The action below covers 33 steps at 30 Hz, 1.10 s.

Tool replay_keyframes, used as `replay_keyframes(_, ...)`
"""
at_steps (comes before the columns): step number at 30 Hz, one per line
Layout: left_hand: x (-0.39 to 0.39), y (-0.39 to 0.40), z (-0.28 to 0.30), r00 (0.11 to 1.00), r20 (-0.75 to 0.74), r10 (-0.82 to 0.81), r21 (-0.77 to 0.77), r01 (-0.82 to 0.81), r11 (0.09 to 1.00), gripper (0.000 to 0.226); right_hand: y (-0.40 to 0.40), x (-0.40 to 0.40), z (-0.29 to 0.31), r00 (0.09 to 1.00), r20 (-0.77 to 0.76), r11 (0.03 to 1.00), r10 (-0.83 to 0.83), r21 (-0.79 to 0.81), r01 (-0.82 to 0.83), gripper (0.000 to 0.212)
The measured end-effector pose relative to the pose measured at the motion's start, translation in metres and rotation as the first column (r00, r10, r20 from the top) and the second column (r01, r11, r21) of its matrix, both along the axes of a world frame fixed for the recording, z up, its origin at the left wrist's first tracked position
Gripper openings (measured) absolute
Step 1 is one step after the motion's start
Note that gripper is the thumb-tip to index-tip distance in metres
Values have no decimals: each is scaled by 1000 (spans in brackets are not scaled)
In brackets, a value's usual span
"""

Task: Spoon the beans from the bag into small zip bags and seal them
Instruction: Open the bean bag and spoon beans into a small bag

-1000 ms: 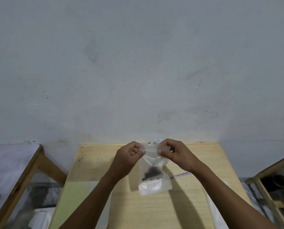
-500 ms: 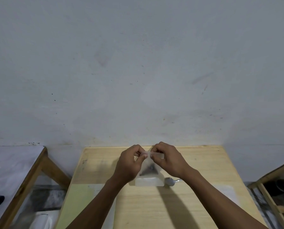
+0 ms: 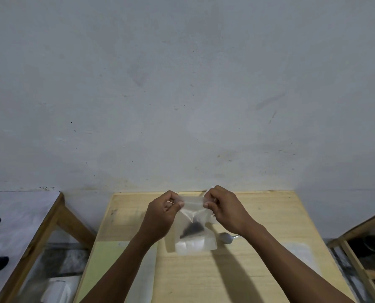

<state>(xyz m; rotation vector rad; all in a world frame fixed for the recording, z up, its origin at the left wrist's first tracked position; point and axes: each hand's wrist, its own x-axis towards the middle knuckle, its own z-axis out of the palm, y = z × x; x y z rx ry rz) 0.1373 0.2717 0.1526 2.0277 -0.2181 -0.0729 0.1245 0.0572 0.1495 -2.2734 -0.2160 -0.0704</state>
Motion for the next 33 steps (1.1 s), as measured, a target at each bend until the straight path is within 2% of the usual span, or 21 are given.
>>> replay_keyframes(3, -1, 0, 2, 1000, 1, 25, -7, -25, 1000, 9, 3, -2, -2, 999, 6, 996, -44, 75, 43, 16)
replay_keyframes(6, -1, 1, 6, 998, -4, 58, -28, -58, 998, 8, 5, -3, -6, 991, -111, 956, -70, 278, 99, 5)
replay_keyframes(11, -2, 4, 6, 996, -38, 77, -51, -79, 996, 8, 7, -9, -8, 974, -213, 891, -82, 423, 167, 23)
replay_keyframes(15, -4, 4, 5, 994, -55, 92, -41, -94, 995, 8, 8, -13, -6, 977, -211, 890, -38, 438, 129, 23)
replay_keyframes(18, -6, 3, 3, 996, -38, 79, -12, -79, 997, 7, 10, -12, -4, 979, -205, 908, 18, 414, 70, 10)
replay_keyframes(22, -9, 0, -1, 999, -44, 30, 22, -29, 999, 7, 17, -12, -3, 985, -170, 954, 13, 297, 39, 18)
replay_keyframes(26, -11, 3, -6, 996, -84, 30, 37, -27, 999, 9, 19, -13, -5, 987, -162, 959, 15, 281, 32, 25)
replay_keyframes(29, -13, 2, -6, 994, -82, 75, 26, -73, 997, 8, 24, -17, -3, 979, -205, 927, 14, 370, 64, 11)
replay_keyframes(32, -12, 3, -6, 975, -93, 204, -50, -209, 977, 8, 24, -21, -15, 946, -325, 815, 3, 548, 186, 34)
replay_keyframes(33, -12, 4, -7, 963, -113, 246, -88, -257, 962, 8, 24, -24, -19, 926, -376, 799, 15, 562, 215, 36)
